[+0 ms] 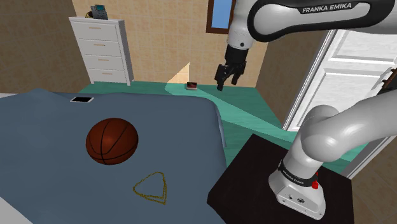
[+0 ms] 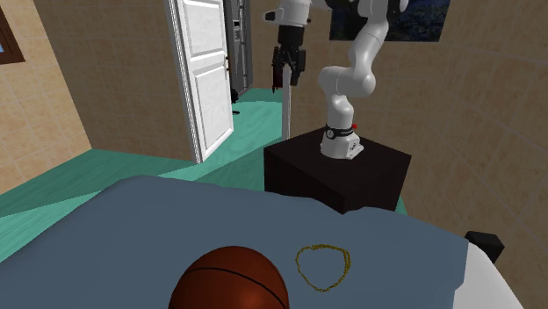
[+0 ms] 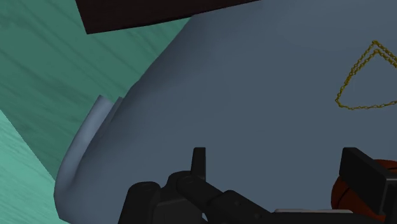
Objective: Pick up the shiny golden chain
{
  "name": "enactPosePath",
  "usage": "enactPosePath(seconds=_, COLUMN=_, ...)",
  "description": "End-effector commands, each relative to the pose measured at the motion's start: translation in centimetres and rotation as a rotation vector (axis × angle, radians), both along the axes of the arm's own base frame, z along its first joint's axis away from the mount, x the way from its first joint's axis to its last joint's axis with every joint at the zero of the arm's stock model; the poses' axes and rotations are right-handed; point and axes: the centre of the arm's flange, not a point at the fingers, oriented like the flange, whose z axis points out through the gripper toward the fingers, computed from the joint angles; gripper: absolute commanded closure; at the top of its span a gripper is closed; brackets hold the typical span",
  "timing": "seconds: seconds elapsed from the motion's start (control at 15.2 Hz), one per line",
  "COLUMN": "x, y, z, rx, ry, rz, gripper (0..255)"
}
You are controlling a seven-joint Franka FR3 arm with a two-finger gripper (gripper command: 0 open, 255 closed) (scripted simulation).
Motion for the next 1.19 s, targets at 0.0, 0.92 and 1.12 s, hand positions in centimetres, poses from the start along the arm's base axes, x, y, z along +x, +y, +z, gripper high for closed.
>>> enactPosePath(seconds=0.0, x=0.4, y=1.8, z=-2.1, rx=-0.007, ry=0.0, rz=-0.016, gripper=0)
enactPosePath(seconds=0.92, x=4.1, y=13.9, z=-16.4, rx=-0.058, ry=0.011, rz=-0.109, gripper=0)
enactPosePath(seconds=1.12, x=5.0, y=16.4, z=-19.6, rx=-0.069, ry=0.014, rz=-0.129, gripper=0)
